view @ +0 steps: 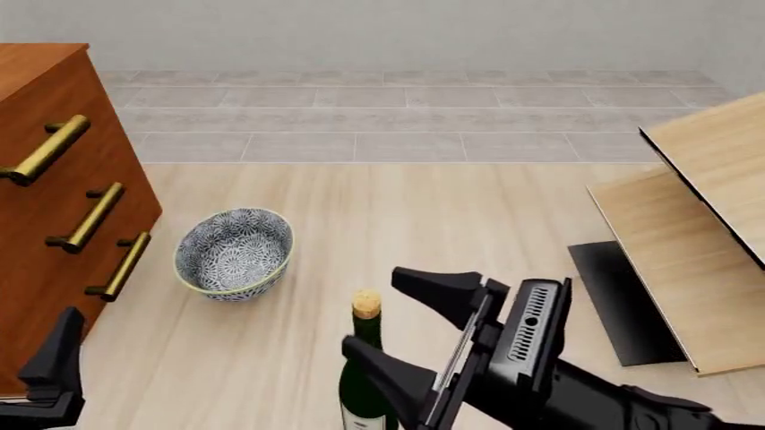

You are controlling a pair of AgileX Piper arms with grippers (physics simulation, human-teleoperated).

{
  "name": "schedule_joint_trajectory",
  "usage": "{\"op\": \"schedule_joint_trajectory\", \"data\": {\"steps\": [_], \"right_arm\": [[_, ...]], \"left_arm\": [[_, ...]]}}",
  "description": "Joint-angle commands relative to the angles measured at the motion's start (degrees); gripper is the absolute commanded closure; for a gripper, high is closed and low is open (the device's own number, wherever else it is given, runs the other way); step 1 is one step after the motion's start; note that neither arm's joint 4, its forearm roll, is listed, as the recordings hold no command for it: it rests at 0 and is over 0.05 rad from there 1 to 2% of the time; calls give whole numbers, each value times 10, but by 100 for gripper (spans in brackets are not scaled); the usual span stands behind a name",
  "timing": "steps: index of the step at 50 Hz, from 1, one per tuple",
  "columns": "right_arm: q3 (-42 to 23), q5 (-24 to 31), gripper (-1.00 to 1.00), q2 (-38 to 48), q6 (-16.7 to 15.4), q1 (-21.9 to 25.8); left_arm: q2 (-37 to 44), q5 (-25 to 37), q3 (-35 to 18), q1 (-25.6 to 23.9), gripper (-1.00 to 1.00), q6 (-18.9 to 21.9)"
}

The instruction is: Put the wine bottle on the wine rack.

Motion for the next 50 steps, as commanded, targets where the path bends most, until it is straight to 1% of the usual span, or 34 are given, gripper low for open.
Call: {"op": "schedule_joint_trajectory", "data": {"steps": [1,26,30,50], "right_arm": [[-4,-11,-100,19,0,0],[-5,-46,-100,64,14,-4],[-5,-57,-100,78,16,-3],[-6,-80,-100,110,21,-5]], "left_arm": [[0,-1,0,1,-100,0],[0,1,-2,0,-100,-3],[0,1,-2,0,-100,-2],[0,1,-1,1,-100,-2]]}}
